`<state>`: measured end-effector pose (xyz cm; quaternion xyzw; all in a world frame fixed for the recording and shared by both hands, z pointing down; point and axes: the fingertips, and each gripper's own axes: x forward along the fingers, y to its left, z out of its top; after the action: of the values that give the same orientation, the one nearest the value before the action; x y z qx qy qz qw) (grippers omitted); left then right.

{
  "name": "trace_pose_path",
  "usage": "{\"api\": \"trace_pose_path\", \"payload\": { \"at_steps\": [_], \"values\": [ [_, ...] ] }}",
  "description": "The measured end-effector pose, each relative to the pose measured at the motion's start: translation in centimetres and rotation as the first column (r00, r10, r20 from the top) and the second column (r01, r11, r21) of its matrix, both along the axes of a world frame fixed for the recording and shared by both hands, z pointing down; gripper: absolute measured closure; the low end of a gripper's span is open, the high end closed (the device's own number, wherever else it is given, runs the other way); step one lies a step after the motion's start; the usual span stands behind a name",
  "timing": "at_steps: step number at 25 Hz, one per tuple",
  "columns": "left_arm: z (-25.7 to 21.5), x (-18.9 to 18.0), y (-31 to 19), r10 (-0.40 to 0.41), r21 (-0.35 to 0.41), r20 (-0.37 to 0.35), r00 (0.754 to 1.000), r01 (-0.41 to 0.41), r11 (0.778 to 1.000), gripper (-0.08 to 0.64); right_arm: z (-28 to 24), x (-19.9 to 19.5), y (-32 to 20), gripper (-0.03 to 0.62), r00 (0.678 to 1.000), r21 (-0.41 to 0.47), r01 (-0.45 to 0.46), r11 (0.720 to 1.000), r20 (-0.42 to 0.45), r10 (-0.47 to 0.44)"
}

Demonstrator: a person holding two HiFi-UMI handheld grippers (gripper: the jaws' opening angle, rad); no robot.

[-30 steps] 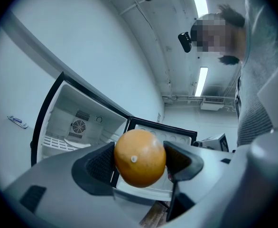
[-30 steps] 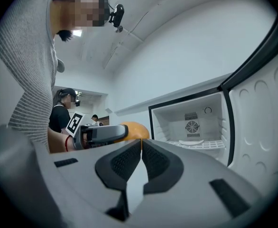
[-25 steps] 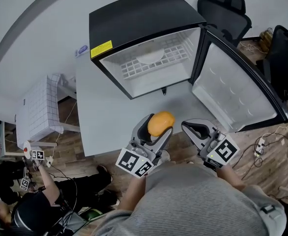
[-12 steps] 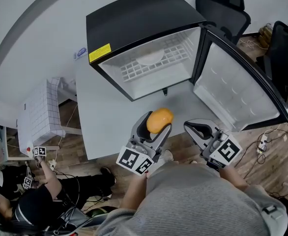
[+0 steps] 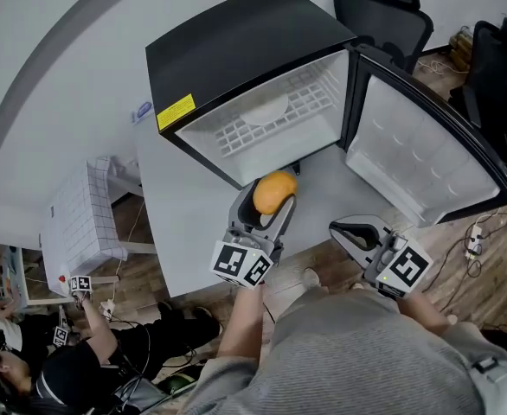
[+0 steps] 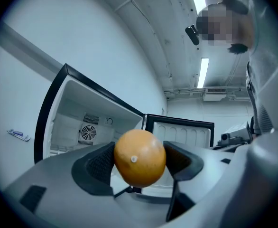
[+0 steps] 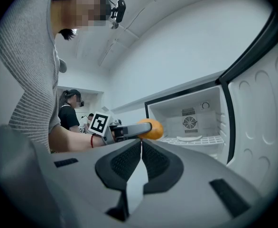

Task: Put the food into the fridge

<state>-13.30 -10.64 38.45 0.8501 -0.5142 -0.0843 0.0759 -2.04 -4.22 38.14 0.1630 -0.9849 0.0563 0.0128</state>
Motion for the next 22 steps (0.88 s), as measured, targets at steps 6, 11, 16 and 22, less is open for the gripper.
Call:
{"api": "trace_pose_path", "payload": {
  "at_steps": [6,11,16,22],
  "values": [
    [0.3,-1.8,-3.9,-0.010,0.009,0.024,1.000,0.009,1.000,0.242,0.7,-1.4,-0.7,0.578,1.000,-0.018,-0.001,1.000,-0.011,0.001],
    [1.0,-3.0,-6.7,-0.009,-0.004,0.012,1.000,0.009,1.000,0.242,1.2,-2.5,-1.6,0.578,1.000,-0.034,-0.009,0.999,-0.019,0.009],
    [0.8,-4.2,-8.8,-0.010,0.000,-0.010,1.000,0.010,1.000,0.242,1.8,-3.5,-2.6,0.578,0.999,-0.052,-0.024,0.998,-0.031,0.022],
    [0.7,-4.9,-10.6,-0.010,-0.003,-0.023,1.000,0.010,1.000,0.242,2.2,-4.2,-3.6,0.578,0.998,-0.064,-0.044,0.997,-0.038,0.042]
  ]
}}
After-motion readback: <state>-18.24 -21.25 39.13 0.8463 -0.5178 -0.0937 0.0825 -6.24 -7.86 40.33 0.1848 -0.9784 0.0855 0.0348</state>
